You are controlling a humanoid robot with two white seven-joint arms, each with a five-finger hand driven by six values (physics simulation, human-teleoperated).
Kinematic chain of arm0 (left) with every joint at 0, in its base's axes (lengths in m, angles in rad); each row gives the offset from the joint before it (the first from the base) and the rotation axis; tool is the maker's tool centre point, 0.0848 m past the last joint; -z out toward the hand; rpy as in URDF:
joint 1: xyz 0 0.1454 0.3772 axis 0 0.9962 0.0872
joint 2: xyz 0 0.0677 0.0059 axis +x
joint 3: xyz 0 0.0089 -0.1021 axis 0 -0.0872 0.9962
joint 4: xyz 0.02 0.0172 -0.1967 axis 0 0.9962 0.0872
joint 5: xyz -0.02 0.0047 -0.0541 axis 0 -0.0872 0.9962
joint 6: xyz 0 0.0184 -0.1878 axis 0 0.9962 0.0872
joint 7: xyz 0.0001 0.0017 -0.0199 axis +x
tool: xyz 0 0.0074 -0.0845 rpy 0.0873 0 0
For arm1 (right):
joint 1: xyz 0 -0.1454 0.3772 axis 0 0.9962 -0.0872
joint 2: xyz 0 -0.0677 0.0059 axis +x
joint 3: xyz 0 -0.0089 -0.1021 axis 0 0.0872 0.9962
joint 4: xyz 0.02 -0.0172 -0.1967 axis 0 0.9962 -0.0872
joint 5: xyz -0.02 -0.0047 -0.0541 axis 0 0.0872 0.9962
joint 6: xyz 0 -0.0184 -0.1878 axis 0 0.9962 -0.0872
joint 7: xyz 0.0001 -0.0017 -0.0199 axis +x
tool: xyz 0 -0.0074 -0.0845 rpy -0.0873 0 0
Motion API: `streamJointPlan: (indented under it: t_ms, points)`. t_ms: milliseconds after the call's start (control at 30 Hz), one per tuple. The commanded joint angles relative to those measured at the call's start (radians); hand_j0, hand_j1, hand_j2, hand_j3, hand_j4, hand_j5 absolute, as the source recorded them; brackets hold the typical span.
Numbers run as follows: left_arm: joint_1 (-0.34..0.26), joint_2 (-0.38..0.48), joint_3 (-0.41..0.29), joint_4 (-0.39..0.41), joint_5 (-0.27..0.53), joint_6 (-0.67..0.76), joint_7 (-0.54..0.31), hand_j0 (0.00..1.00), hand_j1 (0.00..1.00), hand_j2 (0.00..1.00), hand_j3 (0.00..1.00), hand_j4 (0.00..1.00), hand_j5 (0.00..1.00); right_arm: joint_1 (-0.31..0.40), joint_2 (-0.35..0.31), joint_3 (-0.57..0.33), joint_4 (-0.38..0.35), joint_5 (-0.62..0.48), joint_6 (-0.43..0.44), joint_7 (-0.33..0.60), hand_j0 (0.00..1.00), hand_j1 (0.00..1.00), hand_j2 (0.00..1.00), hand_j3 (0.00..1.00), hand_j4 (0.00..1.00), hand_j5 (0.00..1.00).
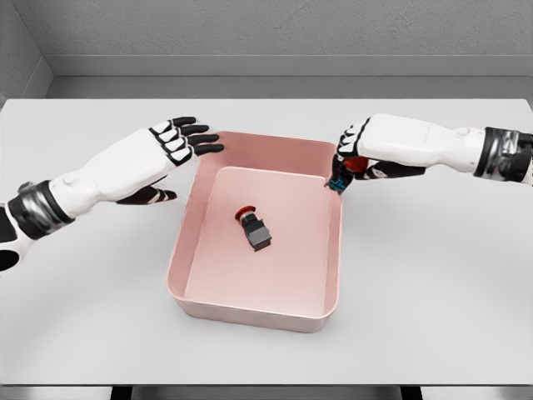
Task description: Put the industrial switch in the basket with both arms
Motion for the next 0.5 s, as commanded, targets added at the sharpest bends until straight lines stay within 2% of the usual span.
streamJointPlan:
  t_ms: [0, 133, 367, 400, 433, 467]
  points:
    - [0.0, 0.054, 0.028, 0.003, 0.007, 0.0, -0.007, 1.0, 1.0, 1.0, 1.0, 1.0, 1.0, 0.0, 0.018, -0.001, -0.008, -0.009, 0.002, -0.001, 0.45, 0.45, 0.45, 0.45, 0.45, 0.45]
    - [0.002, 0.057, 0.041, 0.005, 0.002, 0.0, -0.005, 1.0, 1.0, 1.0, 1.0, 1.0, 1.0, -0.008, 0.063, 0.007, -0.008, -0.007, 0.002, 0.004, 0.45, 0.45, 0.45, 0.45, 0.45, 0.45]
    - [0.011, 0.056, 0.038, 0.006, -0.005, 0.0, -0.005, 1.0, 1.0, 1.0, 1.0, 1.0, 1.0, -0.006, 0.15, 0.008, -0.005, -0.007, 0.002, 0.063, 0.46, 0.46, 0.46, 0.46, 0.46, 0.46]
    - [0.011, 0.056, 0.038, 0.006, -0.005, 0.0, -0.005, 1.0, 1.0, 1.0, 1.0, 1.0, 1.0, -0.006, 0.153, 0.008, -0.005, -0.007, 0.002, 0.065, 0.55, 0.55, 0.55, 0.55, 0.55, 0.55]
    - [0.011, 0.056, 0.036, 0.006, -0.005, 0.0, -0.005, 1.0, 1.0, 1.0, 1.0, 1.0, 1.0, -0.006, 0.159, 0.007, -0.003, -0.007, 0.002, 0.063, 0.7, 0.7, 0.7, 0.7, 0.7, 0.7]
    - [0.012, 0.056, 0.036, 0.006, -0.005, 0.0, -0.005, 1.0, 1.0, 1.0, 1.0, 1.0, 1.0, -0.006, 0.164, 0.005, -0.003, -0.007, 0.002, 0.06, 0.96, 0.96, 0.96, 0.96, 0.96, 0.96]
